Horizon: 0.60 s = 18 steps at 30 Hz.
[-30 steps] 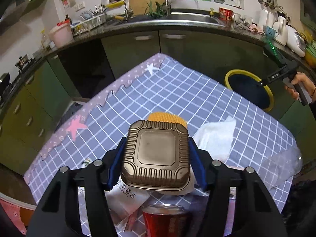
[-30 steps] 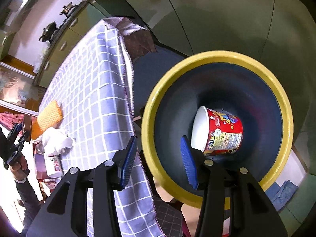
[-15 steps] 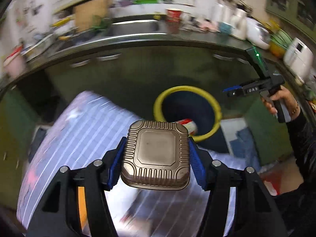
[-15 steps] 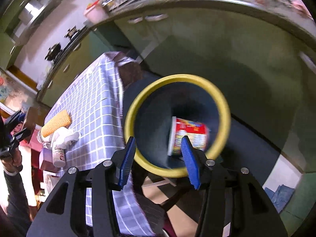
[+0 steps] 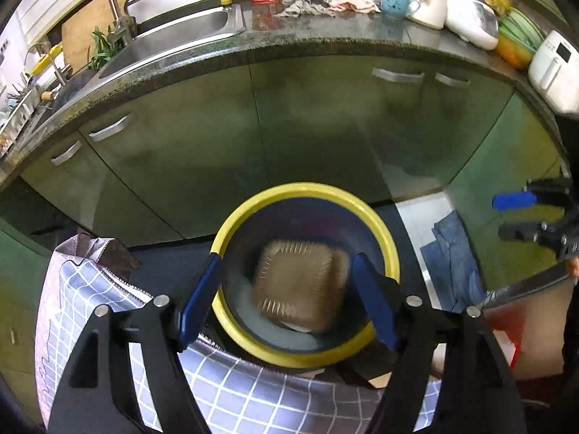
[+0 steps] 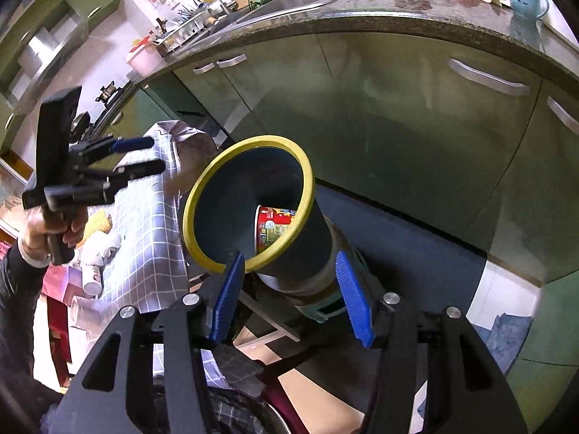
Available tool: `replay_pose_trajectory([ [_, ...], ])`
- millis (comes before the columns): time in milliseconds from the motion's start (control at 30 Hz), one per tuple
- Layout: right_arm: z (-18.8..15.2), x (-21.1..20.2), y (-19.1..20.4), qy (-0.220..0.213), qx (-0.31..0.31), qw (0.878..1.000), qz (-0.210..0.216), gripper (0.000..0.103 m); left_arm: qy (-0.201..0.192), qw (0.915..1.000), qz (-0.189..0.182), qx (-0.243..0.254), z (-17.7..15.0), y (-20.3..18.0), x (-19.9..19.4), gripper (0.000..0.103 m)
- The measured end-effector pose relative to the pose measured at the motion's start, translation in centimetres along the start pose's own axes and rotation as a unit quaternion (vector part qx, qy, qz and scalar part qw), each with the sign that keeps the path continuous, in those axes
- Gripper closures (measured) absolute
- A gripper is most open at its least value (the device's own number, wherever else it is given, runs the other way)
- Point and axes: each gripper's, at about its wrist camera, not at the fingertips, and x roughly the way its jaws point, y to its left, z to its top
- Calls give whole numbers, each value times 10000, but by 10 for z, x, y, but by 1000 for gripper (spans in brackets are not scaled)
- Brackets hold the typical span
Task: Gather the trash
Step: 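Carry the foil tray over the bin and release it with the left gripper, then grasp the white tissue on the table with the right gripper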
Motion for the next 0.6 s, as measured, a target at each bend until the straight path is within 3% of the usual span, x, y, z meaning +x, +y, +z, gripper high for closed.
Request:
replay_pose_trajectory([
  [133, 2, 4, 6, 35, -93, 9999, 73, 50, -256, 9997, -6, -63, -7, 3, -30, 27],
  [300, 5, 26, 37, 201, -385, 9988, 237, 50, -687, 9970, -2, -363, -38, 20, -91, 24],
  [467, 9, 47, 85, 480, -920, 9936, 446, 50, -1075, 9900, 189, -896, -97, 45, -162, 21],
  [600, 15, 68, 141, 703, -1482, 9837, 744, 45, -1360, 9786, 702, -1373, -162, 65, -218, 17],
])
